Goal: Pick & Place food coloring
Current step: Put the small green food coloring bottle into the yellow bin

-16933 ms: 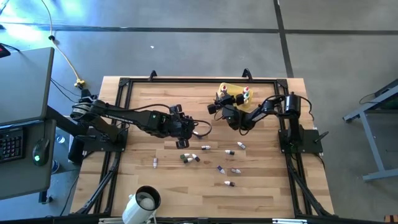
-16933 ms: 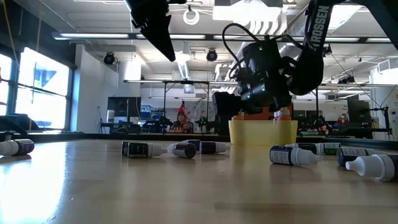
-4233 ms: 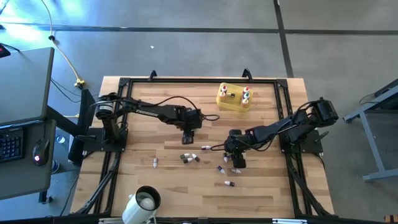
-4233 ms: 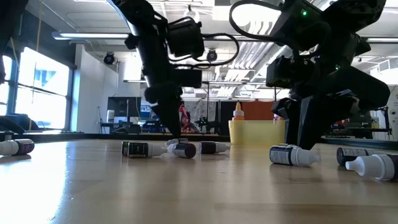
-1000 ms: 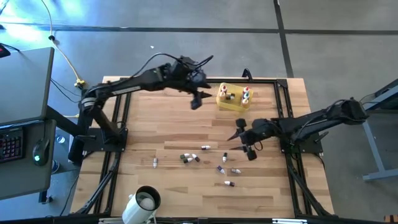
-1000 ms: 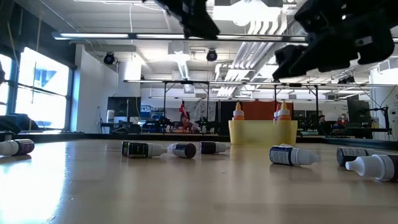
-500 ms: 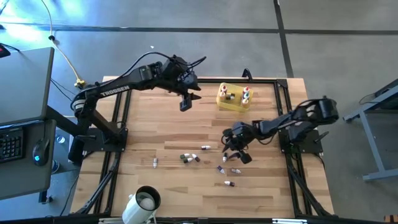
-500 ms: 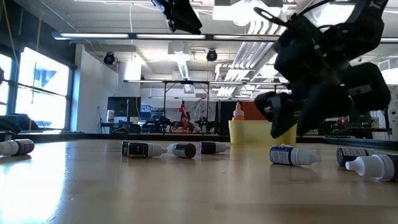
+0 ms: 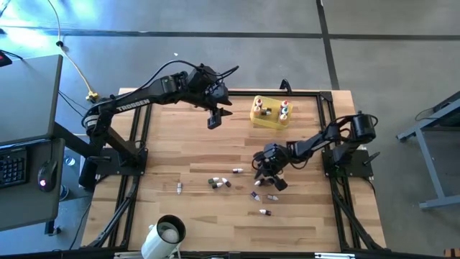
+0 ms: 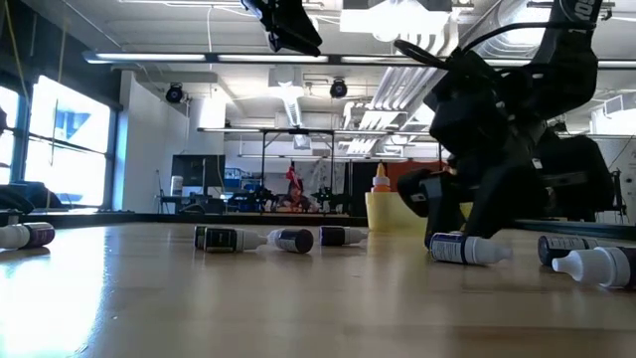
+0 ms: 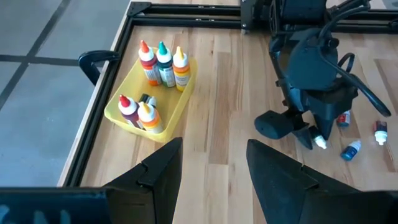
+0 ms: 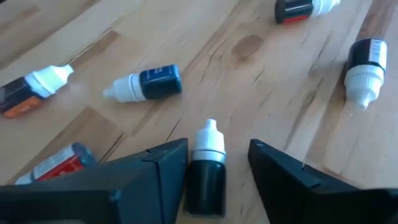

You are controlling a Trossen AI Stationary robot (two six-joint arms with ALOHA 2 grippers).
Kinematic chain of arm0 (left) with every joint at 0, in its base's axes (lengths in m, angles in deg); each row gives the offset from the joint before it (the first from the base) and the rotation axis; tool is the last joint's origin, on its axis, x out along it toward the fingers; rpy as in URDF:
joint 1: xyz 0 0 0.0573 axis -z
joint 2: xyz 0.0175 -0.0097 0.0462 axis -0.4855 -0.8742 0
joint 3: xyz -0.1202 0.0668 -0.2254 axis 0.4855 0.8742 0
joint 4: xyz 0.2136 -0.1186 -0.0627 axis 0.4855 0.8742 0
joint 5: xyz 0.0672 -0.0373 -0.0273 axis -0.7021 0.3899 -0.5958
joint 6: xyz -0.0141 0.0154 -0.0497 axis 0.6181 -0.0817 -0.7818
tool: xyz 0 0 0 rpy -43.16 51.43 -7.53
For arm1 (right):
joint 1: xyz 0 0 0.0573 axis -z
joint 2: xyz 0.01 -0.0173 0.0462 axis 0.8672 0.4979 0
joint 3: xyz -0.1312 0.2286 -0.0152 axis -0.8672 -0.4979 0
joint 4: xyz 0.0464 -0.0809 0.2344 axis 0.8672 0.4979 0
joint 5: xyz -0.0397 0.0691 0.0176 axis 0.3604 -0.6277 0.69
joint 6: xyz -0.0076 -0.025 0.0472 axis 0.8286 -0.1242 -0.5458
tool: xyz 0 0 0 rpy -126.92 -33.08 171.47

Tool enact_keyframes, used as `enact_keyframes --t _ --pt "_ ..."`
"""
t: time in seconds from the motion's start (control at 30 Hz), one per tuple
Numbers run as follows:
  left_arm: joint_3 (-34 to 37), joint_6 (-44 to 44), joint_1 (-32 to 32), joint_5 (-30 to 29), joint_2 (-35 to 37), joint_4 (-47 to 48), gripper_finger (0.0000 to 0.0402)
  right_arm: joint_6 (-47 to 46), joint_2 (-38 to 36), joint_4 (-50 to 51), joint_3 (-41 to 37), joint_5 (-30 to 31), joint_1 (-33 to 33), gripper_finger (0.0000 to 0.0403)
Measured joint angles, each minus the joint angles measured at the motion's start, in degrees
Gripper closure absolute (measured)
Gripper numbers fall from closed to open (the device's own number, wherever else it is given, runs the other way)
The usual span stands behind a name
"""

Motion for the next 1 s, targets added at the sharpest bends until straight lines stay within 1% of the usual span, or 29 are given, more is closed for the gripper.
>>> enact_keyframes --t 0.23,0.33,0.4,0.47,0.53,0.67,0.73,0.83,0.87,0.9,0.93,1.0 --pt "0.0 0.01 0.0 0.02 0.0 -0.04 0.0225 -2.52 0.03 -0.12 0.0 0.9 0.02 0.0311" --pt "0.0 0.01 0.0 0.02 0.0 -0.04 0.0225 -2.73 -0.4 -0.49 -0.02 1.76 0.0 0.0331" --pt "0.0 -0.01 0.0 0.02 0.0 -0.07 0.0224 -2.76 -1.22 -1.65 -0.12 4.4 -0.08 0.0336" --pt "0.0 -0.01 0.0 0.02 0.0 -0.07 0.0225 -2.74 -2.78 -2.02 -0.27 8.35 0.03 0.0335" --pt "0.0 -0.01 0.0 0.02 0.0 -0.15 0.0225 -2.75 -5.43 -2.62 -0.26 13.63 0.39 0.0326" --pt "0.0 0.34 0.0 0.04 -0.02 -0.65 0.0225 -1.63 -12.23 -2.77 -0.23 26.17 2.19 0.0316" --pt "0.0 0.85 0.0 0.07 -0.02 -1.08 0.0225 -0.02 -16.1 -2.82 -0.24 34.15 3.96 0.0319" --pt "0.0 1.53 0.0 0.07 -0.02 -2.42 0.0225 1.16 -21.54 -2.87 0.33 48.7 7.29 0.0324" --pt "0.0 1.62 0.0 0.07 -0.02 -2.7 0.0225 2.2 -22.88 -2.0 0.75 52.16 8.53 0.0325" --pt "0.0 1.82 0.0 0.07 -0.02 -2.9 0.0225 4.13 -23.96 -0.42 1.45 53.89 9.85 0.0324" --pt "0.0 1.98 0.0 0.07 -0.03 -3.2 0.0225 6.03 -24.71 1.71 2.55 54.01 11.11 0.0322" --pt "0.0 2.03 0.0 0.07 -0.04 -3.79 0.0225 7.19 -24.92 7.58 6.15 52.33 13.51 0.0314"
